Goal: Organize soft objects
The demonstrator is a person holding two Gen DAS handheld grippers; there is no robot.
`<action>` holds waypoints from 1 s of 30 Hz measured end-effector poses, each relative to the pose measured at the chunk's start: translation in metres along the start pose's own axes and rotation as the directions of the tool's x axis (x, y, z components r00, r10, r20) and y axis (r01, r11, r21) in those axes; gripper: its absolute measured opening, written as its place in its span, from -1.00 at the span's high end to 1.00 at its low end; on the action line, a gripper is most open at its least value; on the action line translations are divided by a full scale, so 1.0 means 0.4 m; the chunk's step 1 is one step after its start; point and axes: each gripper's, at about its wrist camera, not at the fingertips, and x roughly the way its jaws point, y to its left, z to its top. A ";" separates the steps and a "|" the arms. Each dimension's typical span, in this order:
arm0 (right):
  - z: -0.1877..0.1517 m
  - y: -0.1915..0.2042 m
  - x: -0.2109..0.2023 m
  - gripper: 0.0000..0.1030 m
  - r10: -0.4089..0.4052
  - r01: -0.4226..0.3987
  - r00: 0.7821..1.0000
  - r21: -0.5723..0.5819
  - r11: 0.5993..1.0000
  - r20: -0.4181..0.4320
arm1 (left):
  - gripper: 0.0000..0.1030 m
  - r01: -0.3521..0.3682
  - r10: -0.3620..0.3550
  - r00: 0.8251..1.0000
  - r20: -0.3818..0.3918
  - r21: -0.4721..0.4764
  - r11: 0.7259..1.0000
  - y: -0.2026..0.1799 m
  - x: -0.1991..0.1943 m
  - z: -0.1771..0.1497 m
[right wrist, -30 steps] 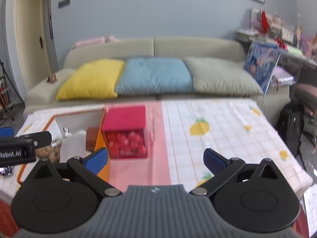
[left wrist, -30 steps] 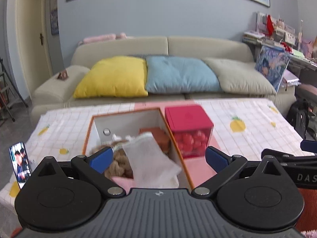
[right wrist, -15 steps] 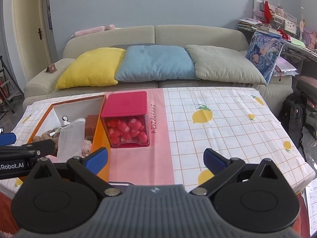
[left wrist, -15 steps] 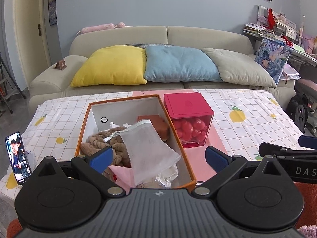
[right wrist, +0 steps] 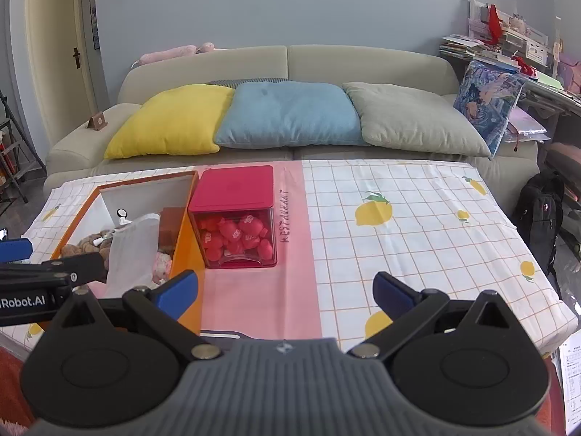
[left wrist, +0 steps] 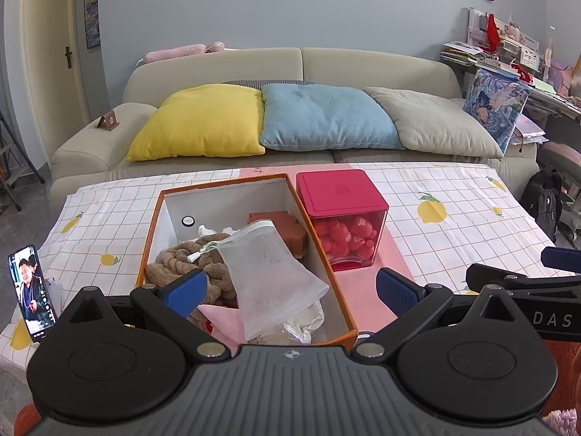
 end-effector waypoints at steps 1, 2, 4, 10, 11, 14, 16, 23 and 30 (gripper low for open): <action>0.000 0.000 0.000 -0.95 0.000 0.000 1.000 0.000 1.000 0.001 | -1.00 0.000 0.000 1.000 0.001 0.001 1.000 0.000 0.000 0.001; 0.000 0.001 0.000 -0.95 -0.001 0.001 1.000 0.000 1.000 0.002 | -1.00 0.001 -0.001 1.000 0.001 0.003 1.000 0.000 0.001 0.000; 0.001 0.001 0.000 -0.95 -0.001 0.001 1.000 -0.001 1.000 0.004 | -1.00 0.001 -0.001 1.000 0.001 0.003 1.000 -0.001 0.001 0.000; 0.001 -0.002 0.002 -0.95 -0.002 0.002 1.000 0.003 1.000 0.002 | -1.00 -0.001 0.001 1.000 0.002 0.006 1.000 -0.001 0.001 0.001; 0.001 -0.002 0.002 -0.95 -0.002 0.002 1.000 0.003 1.000 0.002 | -1.00 0.000 0.000 1.000 0.002 0.005 1.000 -0.002 0.001 0.001; 0.001 -0.002 0.003 -0.95 -0.001 0.001 1.000 0.003 1.000 0.003 | -1.00 0.002 -0.002 1.000 0.006 0.006 1.000 -0.002 0.000 0.002; 0.001 -0.002 0.003 -0.95 -0.002 0.002 1.000 0.003 1.000 0.001 | -1.00 -0.001 0.001 1.000 0.012 0.014 1.000 -0.002 -0.001 0.002; 0.004 -0.003 0.003 -0.95 -0.004 0.004 1.000 0.005 1.000 -0.001 | -1.00 0.012 -0.013 1.000 0.022 0.021 1.000 0.003 -0.003 0.005; 0.004 -0.002 0.005 -0.95 -0.006 0.006 1.000 0.008 1.000 -0.002 | -1.00 0.015 -0.015 1.000 0.023 0.022 1.000 0.005 -0.003 0.005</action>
